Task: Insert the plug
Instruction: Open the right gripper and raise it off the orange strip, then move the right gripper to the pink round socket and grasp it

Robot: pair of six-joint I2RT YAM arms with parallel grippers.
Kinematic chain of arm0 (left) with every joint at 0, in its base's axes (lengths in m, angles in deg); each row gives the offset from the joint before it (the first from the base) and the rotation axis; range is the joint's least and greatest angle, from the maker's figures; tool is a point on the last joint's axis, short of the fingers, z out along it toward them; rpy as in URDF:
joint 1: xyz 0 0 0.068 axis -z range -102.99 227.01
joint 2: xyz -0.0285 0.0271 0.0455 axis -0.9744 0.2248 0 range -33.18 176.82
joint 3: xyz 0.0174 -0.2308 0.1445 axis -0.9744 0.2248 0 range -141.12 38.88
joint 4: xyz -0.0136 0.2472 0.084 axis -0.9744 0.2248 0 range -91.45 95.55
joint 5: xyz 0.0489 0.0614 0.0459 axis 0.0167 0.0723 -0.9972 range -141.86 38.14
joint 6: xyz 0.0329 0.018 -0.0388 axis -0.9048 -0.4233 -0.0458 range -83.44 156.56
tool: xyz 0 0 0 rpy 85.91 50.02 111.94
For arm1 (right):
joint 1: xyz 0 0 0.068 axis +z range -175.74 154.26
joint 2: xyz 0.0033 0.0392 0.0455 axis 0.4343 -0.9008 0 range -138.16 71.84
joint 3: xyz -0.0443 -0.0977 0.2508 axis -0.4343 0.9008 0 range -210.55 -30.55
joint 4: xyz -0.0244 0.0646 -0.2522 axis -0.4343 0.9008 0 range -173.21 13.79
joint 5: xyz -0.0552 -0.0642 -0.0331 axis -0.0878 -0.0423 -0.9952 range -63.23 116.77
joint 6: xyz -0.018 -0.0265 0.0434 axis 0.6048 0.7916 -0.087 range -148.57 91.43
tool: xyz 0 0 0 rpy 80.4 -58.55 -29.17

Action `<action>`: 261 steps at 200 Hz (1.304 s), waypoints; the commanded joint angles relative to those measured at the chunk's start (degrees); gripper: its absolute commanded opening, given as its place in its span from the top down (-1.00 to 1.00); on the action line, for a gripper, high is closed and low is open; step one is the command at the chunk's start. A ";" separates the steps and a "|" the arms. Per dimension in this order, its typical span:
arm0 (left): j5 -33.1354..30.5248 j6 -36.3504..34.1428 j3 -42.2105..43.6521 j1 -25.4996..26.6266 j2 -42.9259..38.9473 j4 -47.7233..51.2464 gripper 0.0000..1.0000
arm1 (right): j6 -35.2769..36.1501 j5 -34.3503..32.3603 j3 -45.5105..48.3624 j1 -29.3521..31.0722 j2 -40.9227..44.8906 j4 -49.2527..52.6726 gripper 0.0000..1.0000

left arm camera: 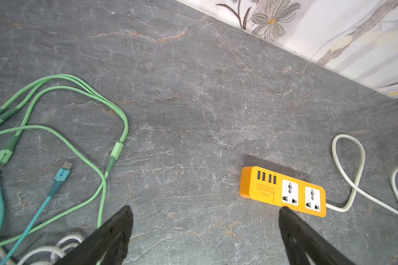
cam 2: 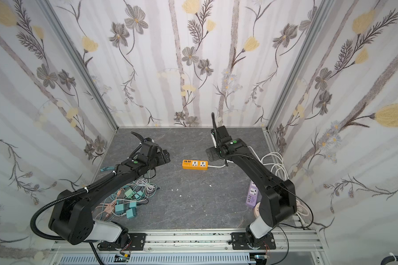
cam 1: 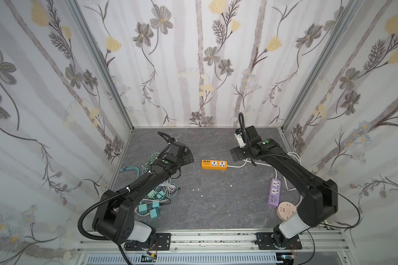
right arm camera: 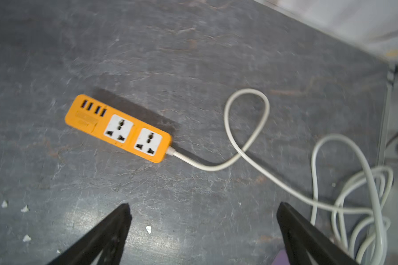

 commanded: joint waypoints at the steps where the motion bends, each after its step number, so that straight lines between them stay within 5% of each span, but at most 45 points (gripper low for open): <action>1: -2.03 -0.35 -0.97 0.59 1.16 -2.61 -1.00 | -28.12 2.02 12.22 -6.05 10.51 -6.27 -0.99; 52: -0.79 -0.61 -3.37 1.08 4.02 -2.90 -1.00 | -53.75 1.42 41.69 -25.63 36.58 -6.52 -0.99; 104: -0.53 -0.92 -3.98 1.16 4.67 -2.43 -1.00 | -60.48 0.92 53.29 -42.59 52.28 1.49 -0.99; 177: -0.01 -1.06 -5.29 1.18 6.75 -1.91 -1.00 | -59.68 9.07 55.03 -64.74 39.64 2.85 -0.99; 221: 0.44 -0.75 -6.77 1.16 8.48 -1.14 -1.00 | -60.00 17.65 56.89 -67.38 32.48 -4.95 -0.99; 261: 0.79 0.01 -7.32 1.21 9.55 -1.22 -1.00 | -54.05 16.58 54.69 -67.20 30.43 -6.37 -0.99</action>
